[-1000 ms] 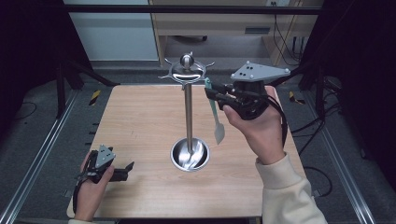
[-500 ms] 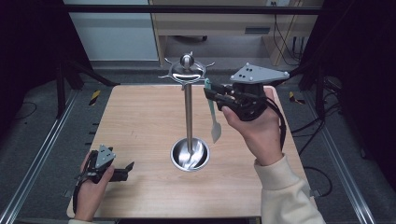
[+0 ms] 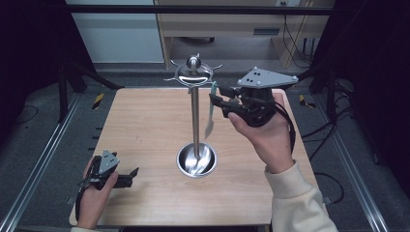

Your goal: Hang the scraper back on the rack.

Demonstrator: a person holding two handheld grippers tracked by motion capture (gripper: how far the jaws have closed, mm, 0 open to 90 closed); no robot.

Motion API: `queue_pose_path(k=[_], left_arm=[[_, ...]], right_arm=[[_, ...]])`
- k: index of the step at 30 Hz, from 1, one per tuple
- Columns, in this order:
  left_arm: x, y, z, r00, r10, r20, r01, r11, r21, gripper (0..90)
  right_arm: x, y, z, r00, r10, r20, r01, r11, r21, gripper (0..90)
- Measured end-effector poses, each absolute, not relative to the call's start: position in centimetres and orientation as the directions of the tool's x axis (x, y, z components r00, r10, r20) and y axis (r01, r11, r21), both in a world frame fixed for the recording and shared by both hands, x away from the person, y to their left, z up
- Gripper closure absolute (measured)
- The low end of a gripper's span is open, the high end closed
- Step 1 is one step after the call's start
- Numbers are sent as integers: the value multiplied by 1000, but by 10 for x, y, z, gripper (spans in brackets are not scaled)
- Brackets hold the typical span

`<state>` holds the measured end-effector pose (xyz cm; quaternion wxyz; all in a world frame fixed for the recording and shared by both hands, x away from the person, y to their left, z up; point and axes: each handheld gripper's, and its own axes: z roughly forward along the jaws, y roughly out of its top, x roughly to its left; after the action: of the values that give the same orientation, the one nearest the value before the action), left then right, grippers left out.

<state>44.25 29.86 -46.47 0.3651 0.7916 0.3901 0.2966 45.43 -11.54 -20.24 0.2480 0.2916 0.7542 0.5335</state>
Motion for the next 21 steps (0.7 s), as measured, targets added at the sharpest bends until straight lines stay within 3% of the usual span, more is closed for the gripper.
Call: queue_pose_path(k=[5, 11, 21], left_arm=[[443, 298, -465, 520, 834, 183, 402, -428, 809, 27], [442, 298, -465, 520, 834, 184, 401, -428, 810, 27], [442, 299, -465, 517, 836, 183, 404, -427, 809, 27]], right_arm=[[451, -120, -203, -692, 717, -83, 169, 273, 947, 521], [446, -138, -205, -616, 778, -123, 143, 264, 954, 312], [449, -170, -226, -472, 867, -161, 152, 260, 953, 93]])
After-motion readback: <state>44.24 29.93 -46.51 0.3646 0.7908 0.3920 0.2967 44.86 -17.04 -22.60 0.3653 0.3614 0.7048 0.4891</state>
